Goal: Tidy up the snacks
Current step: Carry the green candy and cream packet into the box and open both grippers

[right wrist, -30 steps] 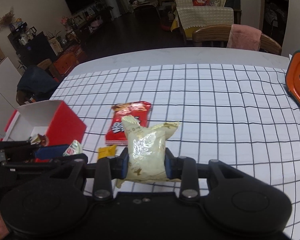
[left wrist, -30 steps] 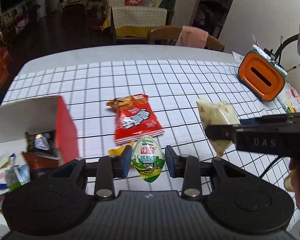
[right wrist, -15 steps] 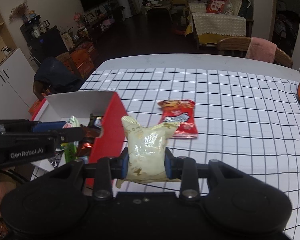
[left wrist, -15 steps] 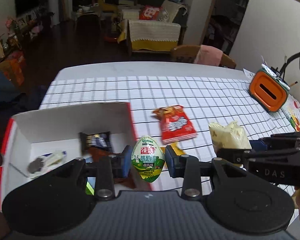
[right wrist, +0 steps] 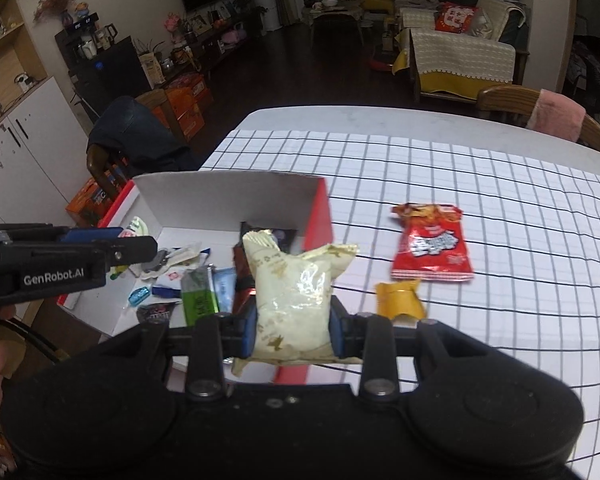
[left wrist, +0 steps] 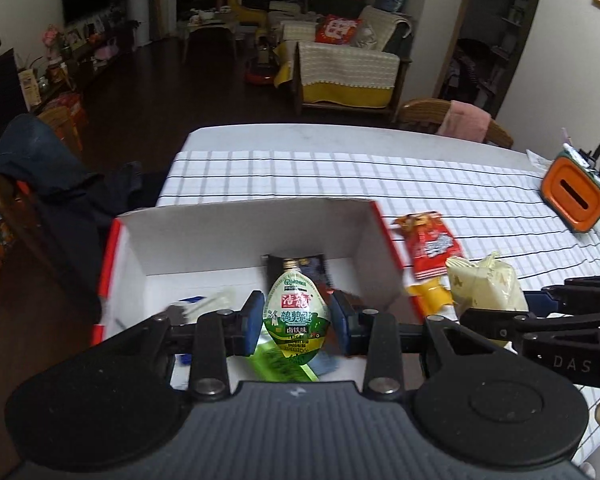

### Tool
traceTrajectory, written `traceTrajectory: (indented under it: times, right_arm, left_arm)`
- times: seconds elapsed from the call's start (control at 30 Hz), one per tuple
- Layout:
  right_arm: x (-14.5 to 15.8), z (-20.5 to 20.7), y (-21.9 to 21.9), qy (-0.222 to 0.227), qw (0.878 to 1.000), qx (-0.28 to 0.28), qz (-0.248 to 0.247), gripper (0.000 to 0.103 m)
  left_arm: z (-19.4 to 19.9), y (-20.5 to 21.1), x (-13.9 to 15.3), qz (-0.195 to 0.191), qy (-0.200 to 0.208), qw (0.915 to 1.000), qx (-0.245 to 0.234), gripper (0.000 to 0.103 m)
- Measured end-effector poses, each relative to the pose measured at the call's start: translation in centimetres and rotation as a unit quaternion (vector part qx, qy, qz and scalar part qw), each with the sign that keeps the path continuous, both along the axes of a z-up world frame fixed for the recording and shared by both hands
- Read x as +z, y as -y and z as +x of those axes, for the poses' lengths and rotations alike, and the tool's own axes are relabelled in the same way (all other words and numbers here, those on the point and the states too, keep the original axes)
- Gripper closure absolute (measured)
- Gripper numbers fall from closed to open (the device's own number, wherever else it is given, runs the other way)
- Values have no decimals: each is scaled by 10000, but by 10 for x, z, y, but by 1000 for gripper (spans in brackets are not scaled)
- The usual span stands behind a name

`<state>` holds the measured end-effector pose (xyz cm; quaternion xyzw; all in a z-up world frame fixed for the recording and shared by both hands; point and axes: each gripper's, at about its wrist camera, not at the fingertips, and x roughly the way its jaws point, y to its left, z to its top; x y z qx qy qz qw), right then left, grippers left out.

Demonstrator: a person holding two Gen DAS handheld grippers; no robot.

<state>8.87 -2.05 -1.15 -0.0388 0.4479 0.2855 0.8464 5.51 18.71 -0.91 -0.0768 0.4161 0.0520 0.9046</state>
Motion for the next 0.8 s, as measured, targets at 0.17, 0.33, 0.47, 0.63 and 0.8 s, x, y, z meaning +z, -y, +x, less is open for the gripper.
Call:
traceTrajectory:
  times: [0.17, 0.33, 0.47, 0.63, 0.8]
  right_arm:
    - [-9, -3, -27, -19, 9999, 99, -108, 70]
    - [-22, -7, -59, -96, 9994, 242, -243, 70]
    - [-34, -10, -80, -224, 9988, 307, -299, 70]
    - [-50, -12, -102, -356, 9977, 425, -403, 70]
    - [-61, -14, -115, -388, 9961, 620, -484, 70]
  left_arm:
    - [-4, -27, -11, 67, -124, 9998, 110, 68]
    - [-5, -48, -21, 163, -255, 9993, 220, 68]
    - [-6, -64, -31, 224, -365, 9987, 292, 68]
    - [-4, -75, -46, 360, -508, 9977, 259, 68]
    - [-2, -76, -58, 457, -600, 9971, 117, 68]
